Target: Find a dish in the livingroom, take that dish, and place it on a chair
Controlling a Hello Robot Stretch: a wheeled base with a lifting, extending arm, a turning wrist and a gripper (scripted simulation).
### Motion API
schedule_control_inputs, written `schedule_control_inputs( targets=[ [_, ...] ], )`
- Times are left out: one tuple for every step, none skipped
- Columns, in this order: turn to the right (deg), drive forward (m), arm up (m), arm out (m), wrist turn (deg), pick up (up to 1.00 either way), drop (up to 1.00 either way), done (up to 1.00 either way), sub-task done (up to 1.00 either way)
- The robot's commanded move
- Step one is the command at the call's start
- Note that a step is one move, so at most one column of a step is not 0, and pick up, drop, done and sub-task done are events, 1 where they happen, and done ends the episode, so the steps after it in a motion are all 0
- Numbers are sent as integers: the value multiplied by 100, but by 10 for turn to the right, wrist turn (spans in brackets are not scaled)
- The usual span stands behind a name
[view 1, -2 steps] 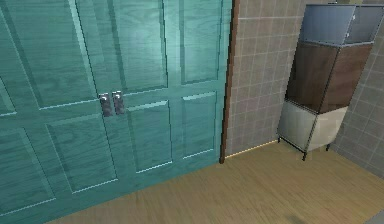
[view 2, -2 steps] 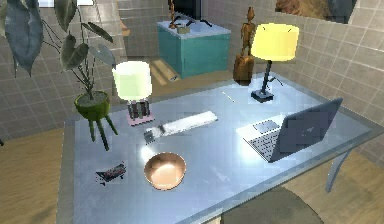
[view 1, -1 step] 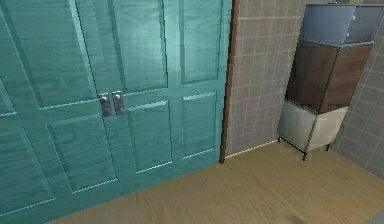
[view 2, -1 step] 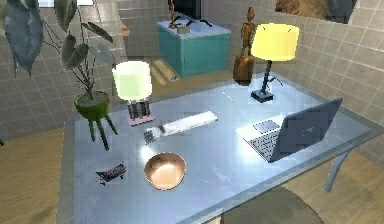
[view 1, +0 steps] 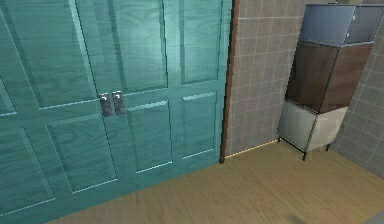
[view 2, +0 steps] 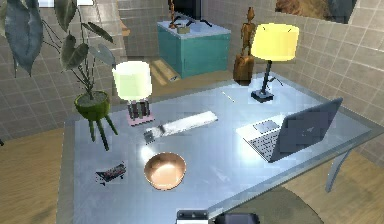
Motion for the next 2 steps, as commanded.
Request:
schedule_control_inputs(
  targets=[
    [0, 0, 0, 20, 0, 0, 0, 0, 0],
    [0, 0, 0, 0, 450, 0, 0, 0, 0]
  ],
)
